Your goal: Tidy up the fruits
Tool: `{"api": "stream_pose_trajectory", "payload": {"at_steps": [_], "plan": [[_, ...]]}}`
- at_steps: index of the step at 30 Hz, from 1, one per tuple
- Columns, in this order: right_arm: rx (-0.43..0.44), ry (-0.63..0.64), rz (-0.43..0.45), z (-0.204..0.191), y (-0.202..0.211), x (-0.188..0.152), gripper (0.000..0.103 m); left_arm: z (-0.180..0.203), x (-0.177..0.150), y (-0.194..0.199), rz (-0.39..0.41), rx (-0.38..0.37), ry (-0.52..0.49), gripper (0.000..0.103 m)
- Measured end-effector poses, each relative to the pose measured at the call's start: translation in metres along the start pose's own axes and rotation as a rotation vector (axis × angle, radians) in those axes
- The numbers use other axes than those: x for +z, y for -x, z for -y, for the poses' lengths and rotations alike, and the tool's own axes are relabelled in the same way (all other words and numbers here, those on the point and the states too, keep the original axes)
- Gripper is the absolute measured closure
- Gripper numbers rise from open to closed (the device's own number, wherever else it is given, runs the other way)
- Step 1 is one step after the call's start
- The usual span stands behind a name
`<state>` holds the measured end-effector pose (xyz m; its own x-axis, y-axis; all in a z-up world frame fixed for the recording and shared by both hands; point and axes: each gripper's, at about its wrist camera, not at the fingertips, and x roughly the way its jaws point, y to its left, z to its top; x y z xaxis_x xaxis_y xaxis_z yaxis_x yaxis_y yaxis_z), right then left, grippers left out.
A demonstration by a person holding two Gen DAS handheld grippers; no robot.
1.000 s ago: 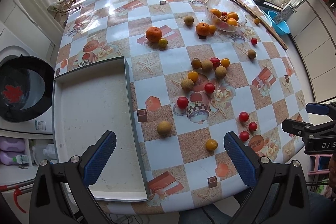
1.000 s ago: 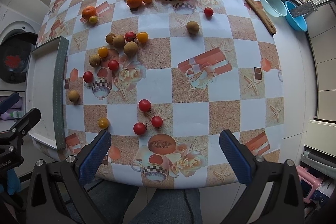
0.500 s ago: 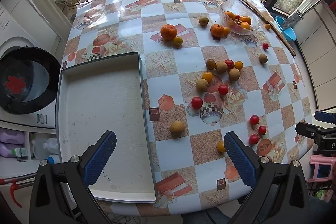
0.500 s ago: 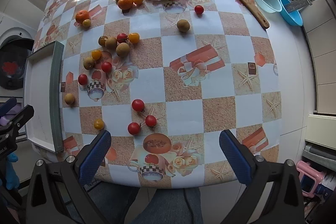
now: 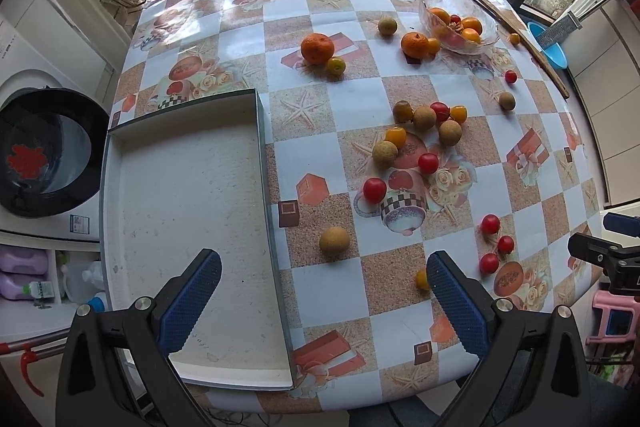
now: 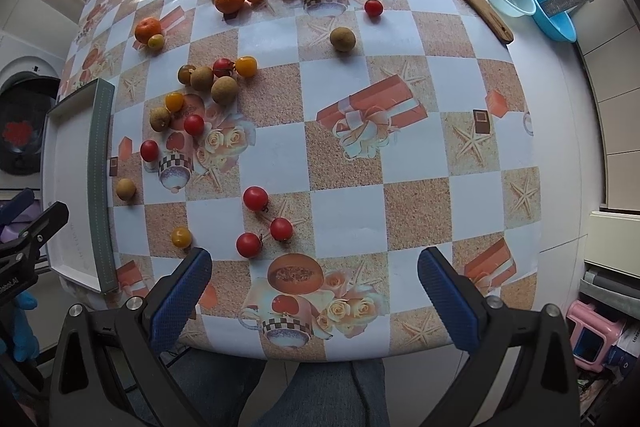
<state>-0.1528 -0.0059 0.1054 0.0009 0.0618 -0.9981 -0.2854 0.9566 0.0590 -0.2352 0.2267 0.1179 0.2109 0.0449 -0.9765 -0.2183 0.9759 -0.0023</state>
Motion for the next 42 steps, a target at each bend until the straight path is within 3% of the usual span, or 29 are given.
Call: {"api": "stream_pose_trajectory", "payload": {"at_steps": [21, 33, 36, 39, 42], "plan": [[0.030, -0.029, -0.026, 0.000, -0.038, -0.005, 0.000, 0.016, 0.011, -0.047, -0.034, -0.005, -0.025, 0.000], [0.048, -0.007, 0.008, -0.013, -0.072, 0.009, 0.004, 0.045, 0.030, -0.091, -0.014, 0.030, -0.109, 0.001], [0.061, 0.039, 0.022, -0.023, -0.078, 0.012, 0.013, 0.046, 0.031, -0.102, -0.041, 0.027, -0.110, 0.016], [0.074, 0.081, 0.027, -0.034, -0.083, 0.011, 0.024, 0.045, 0.030, -0.108, -0.045, 0.036, -0.107, 0.017], [0.086, 0.102, 0.021, -0.041, -0.090, 0.012, 0.036, 0.045, 0.032, -0.112, -0.050, 0.039, -0.108, 0.034]]}}
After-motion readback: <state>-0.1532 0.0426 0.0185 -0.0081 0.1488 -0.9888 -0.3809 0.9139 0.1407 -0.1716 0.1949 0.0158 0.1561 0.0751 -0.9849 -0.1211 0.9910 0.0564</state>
